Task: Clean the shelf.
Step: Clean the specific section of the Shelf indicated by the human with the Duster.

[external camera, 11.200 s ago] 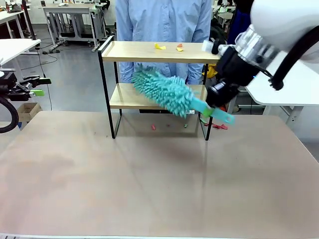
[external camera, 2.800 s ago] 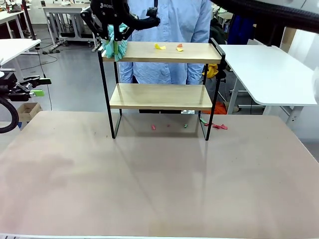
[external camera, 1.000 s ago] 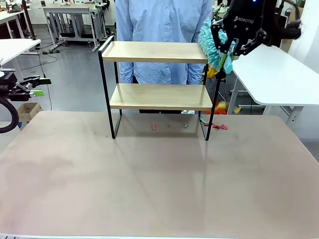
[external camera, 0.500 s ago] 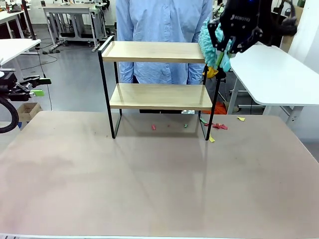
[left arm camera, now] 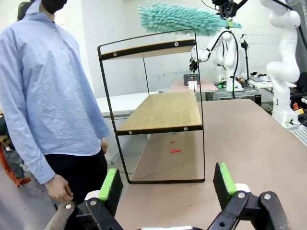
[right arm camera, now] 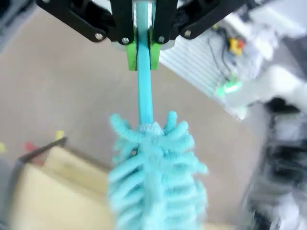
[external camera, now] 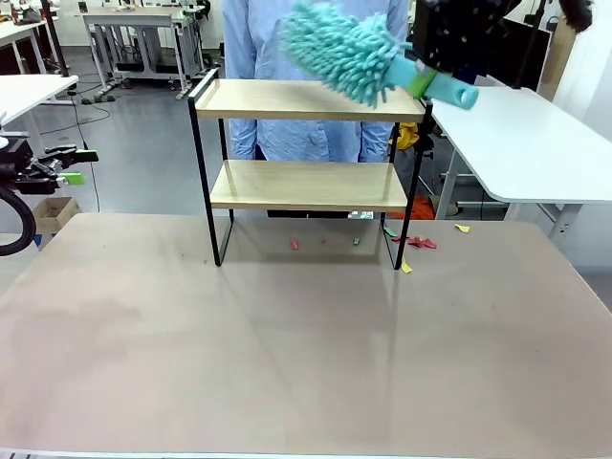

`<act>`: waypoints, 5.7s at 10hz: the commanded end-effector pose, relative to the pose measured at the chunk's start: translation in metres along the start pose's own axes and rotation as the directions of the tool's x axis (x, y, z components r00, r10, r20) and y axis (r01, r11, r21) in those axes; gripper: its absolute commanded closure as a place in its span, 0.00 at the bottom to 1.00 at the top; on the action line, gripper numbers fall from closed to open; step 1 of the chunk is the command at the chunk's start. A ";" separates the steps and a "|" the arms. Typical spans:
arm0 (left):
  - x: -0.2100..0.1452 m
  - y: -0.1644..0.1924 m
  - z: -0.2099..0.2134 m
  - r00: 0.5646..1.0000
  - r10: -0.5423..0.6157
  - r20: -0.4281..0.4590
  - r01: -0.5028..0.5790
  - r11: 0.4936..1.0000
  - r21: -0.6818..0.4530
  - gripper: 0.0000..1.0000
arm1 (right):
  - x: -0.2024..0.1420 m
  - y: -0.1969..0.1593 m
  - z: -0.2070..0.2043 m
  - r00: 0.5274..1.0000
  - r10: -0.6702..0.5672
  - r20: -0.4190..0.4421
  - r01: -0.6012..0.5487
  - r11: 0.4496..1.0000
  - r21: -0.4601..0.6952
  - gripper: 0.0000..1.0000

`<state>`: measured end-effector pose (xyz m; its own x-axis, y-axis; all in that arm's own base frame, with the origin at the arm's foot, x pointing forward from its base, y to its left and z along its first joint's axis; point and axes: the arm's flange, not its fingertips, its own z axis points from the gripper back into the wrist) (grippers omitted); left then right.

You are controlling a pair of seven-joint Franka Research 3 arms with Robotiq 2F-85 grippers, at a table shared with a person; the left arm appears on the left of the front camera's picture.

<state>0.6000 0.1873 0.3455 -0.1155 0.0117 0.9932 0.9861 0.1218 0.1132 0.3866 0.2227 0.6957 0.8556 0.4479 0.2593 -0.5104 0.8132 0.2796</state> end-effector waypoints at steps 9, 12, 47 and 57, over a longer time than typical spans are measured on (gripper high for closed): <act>0.002 -0.002 -0.001 1.000 -0.012 -0.004 0.012 1.000 -0.007 0.00 | -0.141 -0.077 -0.137 0.751 0.311 -0.582 -0.358 0.933 0.037 0.87; 0.002 -0.002 -0.001 1.000 -0.012 -0.004 0.012 1.000 -0.007 0.00 | -0.163 -0.104 -0.168 0.788 0.316 -0.528 -0.327 0.942 0.075 0.87; 0.002 -0.002 -0.001 1.000 -0.012 -0.004 0.012 1.000 -0.007 0.00 | -0.091 0.042 -0.246 0.947 -0.052 -0.318 0.004 0.989 -0.148 0.87; 0.002 -0.002 -0.001 1.000 -0.012 -0.004 0.012 1.000 -0.007 0.00 | -0.066 0.081 -0.302 0.969 -0.119 -0.216 0.089 0.985 -0.147 0.87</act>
<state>0.6000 0.1872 0.3453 -0.1151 0.0119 0.9933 0.9861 0.1217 0.1128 0.3132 0.3710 0.4227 0.9083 0.4179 0.0193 -0.4153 0.8951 0.1623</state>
